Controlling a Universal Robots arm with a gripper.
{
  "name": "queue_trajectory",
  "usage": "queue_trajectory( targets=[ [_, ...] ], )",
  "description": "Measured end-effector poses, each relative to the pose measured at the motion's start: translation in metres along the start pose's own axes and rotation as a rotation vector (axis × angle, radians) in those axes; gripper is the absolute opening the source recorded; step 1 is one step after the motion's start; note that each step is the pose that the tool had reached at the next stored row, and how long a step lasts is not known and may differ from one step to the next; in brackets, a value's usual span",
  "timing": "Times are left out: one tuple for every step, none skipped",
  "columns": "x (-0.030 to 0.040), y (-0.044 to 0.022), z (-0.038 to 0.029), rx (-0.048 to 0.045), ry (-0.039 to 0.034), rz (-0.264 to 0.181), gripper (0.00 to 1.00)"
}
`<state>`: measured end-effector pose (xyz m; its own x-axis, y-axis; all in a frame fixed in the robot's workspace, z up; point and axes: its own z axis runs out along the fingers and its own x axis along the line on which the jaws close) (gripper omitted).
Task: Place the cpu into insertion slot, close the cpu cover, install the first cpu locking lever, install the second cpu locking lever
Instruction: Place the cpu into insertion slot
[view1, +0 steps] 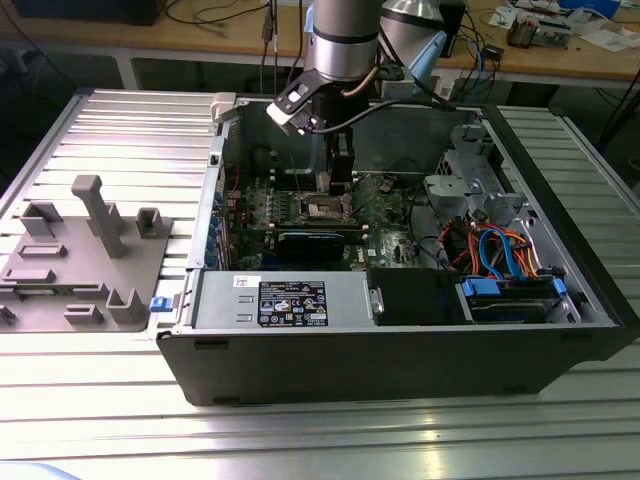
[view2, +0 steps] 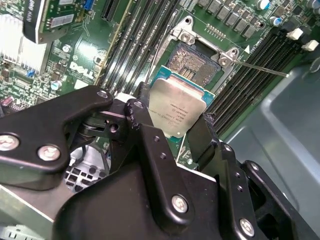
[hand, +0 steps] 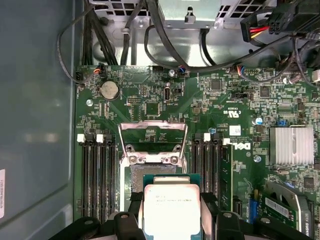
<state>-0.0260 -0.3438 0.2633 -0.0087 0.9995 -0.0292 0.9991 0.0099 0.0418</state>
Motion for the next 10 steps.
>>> queue_trajectory(
  targets=[
    [0.0001,-0.0001,0.0018,-0.0002,0.0001,0.000,0.54],
    [0.0001,-0.0003,0.0036,-0.0004,0.0001,0.000,0.54],
    [0.0001,-0.0003,0.0042,-0.0004,0.0000,0.000,0.54],
    [0.0001,-0.0003,0.0042,-0.0003,-0.0001,0.000,0.54],
    [0.0001,-0.0003,0.0042,-0.0002,-0.0003,0.000,0.54],
    [0.0001,-0.0004,0.0042,-0.0003,-0.0002,0.000,0.54],
    [0.0001,-0.0003,0.0043,-0.0004,0.0000,0.000,0.54],
    [0.0001,-0.0003,0.0043,-0.0003,-0.0001,0.000,0.54],
    [0.0001,-0.0003,0.0044,-0.0004,-0.0001,0.000,0.54],
    [0.0001,-0.0004,0.0044,-0.0004,0.0000,0.000,0.54]
  ],
)
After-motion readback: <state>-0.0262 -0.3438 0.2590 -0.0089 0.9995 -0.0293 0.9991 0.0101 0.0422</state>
